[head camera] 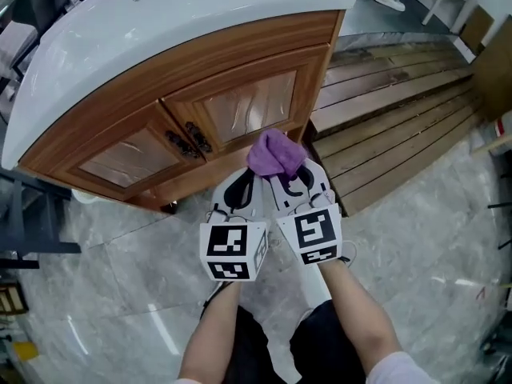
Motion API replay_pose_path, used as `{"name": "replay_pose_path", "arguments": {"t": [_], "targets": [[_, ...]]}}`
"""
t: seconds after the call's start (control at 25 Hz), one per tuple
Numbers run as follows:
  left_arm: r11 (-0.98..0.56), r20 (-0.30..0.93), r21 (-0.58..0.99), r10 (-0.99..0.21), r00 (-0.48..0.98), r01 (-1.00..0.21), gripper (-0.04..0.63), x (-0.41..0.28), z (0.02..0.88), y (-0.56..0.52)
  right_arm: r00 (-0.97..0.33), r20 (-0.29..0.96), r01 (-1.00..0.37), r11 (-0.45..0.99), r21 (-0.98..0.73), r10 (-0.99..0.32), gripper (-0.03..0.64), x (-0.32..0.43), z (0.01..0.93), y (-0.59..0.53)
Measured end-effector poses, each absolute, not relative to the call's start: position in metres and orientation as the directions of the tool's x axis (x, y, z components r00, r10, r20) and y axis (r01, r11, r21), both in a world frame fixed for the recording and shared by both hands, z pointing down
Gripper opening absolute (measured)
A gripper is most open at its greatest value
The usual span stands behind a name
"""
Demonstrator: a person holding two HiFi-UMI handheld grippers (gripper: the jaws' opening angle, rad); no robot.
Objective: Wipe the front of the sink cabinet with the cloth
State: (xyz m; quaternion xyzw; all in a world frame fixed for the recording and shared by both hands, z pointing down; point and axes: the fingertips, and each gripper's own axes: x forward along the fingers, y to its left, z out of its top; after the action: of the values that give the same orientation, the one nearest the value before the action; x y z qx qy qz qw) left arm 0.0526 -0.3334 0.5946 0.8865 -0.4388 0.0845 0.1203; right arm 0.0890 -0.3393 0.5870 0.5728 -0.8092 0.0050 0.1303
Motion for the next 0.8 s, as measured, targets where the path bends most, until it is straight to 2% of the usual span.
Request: {"name": "replay_pose_path", "arguments": {"t": [0.24, 0.8], "targets": [[-0.550, 0.330, 0.185, -0.746, 0.579, -0.814, 0.006, 0.044, 0.527, -0.302, -0.343, 0.288, -0.924, 0.377, 0.070, -0.894, 0.077, 0.080, 0.516, -0.308], [-0.477, 0.376, 0.203, -0.769, 0.518, -0.855, 0.006, 0.017, 0.312, -0.215, -0.424, 0.294, -0.898, 0.441, -0.009, -0.857, 0.077, 0.061, 0.299, -0.226]]}}
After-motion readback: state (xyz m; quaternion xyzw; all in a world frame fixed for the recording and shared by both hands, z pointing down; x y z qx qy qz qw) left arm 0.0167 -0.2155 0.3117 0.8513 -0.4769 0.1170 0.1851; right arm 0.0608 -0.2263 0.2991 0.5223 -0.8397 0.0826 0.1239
